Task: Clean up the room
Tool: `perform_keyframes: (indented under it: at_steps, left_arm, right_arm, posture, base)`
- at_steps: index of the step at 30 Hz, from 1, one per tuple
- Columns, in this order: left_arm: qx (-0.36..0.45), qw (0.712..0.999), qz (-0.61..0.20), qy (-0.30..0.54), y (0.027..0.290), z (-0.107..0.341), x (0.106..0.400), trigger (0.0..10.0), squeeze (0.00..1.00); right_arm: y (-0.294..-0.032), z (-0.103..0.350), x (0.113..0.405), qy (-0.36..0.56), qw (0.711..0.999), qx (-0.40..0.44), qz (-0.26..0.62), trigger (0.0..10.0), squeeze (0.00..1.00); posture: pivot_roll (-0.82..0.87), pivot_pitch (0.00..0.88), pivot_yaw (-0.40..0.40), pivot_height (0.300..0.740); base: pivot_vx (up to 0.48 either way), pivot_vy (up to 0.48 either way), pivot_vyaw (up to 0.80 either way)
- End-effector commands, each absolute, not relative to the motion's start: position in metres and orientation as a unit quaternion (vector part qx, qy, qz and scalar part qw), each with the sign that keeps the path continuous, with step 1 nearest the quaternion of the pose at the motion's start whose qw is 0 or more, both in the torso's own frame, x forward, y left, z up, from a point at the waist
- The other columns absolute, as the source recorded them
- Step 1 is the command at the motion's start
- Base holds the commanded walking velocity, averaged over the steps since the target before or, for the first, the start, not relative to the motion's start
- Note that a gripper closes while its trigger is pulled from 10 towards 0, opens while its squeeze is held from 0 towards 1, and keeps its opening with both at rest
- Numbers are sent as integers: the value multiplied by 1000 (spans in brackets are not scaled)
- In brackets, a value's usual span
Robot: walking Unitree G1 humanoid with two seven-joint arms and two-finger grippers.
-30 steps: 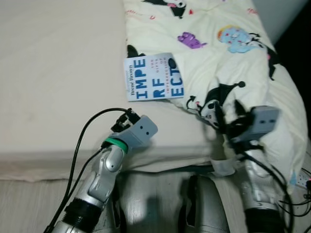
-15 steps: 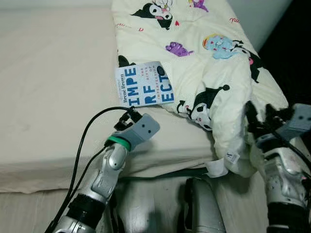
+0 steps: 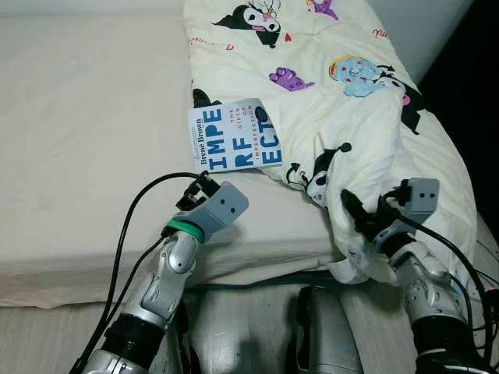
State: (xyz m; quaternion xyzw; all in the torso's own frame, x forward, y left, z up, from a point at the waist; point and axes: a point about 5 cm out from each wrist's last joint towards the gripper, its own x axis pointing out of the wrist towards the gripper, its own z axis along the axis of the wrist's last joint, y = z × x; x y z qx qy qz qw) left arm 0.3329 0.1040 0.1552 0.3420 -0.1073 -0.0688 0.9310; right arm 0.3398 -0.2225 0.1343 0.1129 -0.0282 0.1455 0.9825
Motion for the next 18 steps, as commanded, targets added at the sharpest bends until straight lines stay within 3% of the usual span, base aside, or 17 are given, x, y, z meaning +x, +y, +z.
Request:
perform_keyframes:
  at_steps: [1, 2, 12, 13, 15, 18]
  left_arm:
    - [337, 933, -69, -102, 105, 150, 330, 10000, 0]
    - [336, 934, -70, -103, 103, 150, 329, 10000, 0]
    - [333, 935, -76, -101, 100, 147, 328, 10000, 0]
    - [332, 935, -76, -101, 100, 147, 328, 10000, 0]
    - [332, 935, -76, -101, 100, 147, 329, 10000, 0]
    - [332, 935, -75, -102, 100, 148, 329, 10000, 0]
  right_arm:
    - [-217, 123, 338, -3, 978, 127, 163, 4745, 0]
    - [-213, 120, 338, 3, 978, 127, 168, 0, 0]
    - [-177, 95, 318, 46, 963, 63, 257, 0, 0]
    - [-158, 87, 302, 65, 940, 41, 332, 0, 0]
    - [-153, 85, 297, 70, 933, 36, 351, 0, 0]
    - [-134, 82, 271, 86, 893, 32, 440, 0, 0]
  posture:
    - [-19, 183, 33, 567]
    - [-19, 182, 32, 567]
    - [-29, 184, 33, 567]
    - [-30, 183, 32, 567]
    - [-30, 183, 32, 567]
    - [-37, 183, 28, 567]
  base:
    - [0, 0, 0]
    - [0, 0, 0]
    - [0, 0, 0]
    - [0, 0, 0]
    - [0, 0, 0]
    - [0, 0, 0]
